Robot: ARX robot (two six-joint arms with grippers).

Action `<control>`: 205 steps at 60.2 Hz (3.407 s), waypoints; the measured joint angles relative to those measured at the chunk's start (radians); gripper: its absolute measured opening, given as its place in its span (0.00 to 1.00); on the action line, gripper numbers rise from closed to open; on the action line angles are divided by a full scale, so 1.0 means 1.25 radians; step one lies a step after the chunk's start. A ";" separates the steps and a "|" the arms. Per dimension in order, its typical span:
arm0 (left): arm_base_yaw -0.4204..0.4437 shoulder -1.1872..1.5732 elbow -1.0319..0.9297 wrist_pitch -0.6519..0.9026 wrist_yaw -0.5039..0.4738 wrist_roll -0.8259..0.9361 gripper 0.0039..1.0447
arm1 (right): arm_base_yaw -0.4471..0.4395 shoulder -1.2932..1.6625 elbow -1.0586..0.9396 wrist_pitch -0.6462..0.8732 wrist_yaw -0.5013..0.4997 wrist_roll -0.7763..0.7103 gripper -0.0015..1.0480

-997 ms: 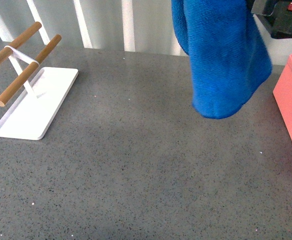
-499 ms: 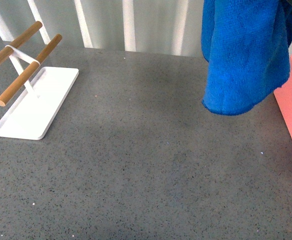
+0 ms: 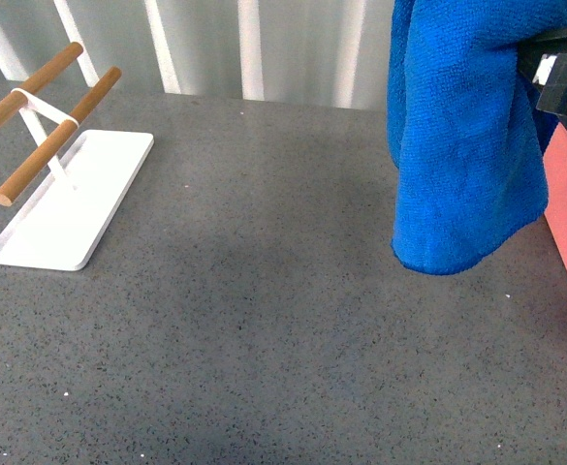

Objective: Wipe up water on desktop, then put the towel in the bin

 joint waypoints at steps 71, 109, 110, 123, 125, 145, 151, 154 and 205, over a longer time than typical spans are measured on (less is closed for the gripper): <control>-0.103 -0.449 -0.253 -0.174 -0.098 0.030 0.03 | -0.001 0.002 -0.046 0.012 0.009 -0.048 0.03; -0.103 -0.616 -0.253 -0.340 -0.098 0.030 0.03 | 0.006 0.002 -0.045 -0.007 0.027 -0.047 0.03; -0.103 -0.627 -0.252 -0.350 -0.098 0.030 0.03 | 0.007 0.002 -0.045 -0.008 0.028 -0.047 0.03; -0.103 -0.754 -0.252 -0.480 -0.098 0.030 0.03 | 0.017 0.002 -0.039 -0.013 0.036 -0.047 0.03; -0.103 -0.754 -0.252 -0.482 -0.098 0.030 0.03 | 0.018 0.002 -0.038 -0.013 0.036 -0.047 0.03; -0.103 -0.754 -0.252 -0.483 -0.098 0.030 0.44 | 0.038 0.135 0.125 -0.310 0.139 0.037 0.03; -0.103 -0.754 -0.252 -0.483 -0.098 0.030 0.63 | 0.046 0.241 0.184 -0.383 0.147 0.067 0.03; -0.103 -0.754 -0.252 -0.483 -0.097 0.030 0.70 | 0.051 0.279 0.205 -0.395 0.146 0.077 0.03; -0.103 -0.754 -0.252 -0.483 -0.097 0.031 0.94 | -0.030 0.538 0.349 -0.331 0.197 -0.006 0.03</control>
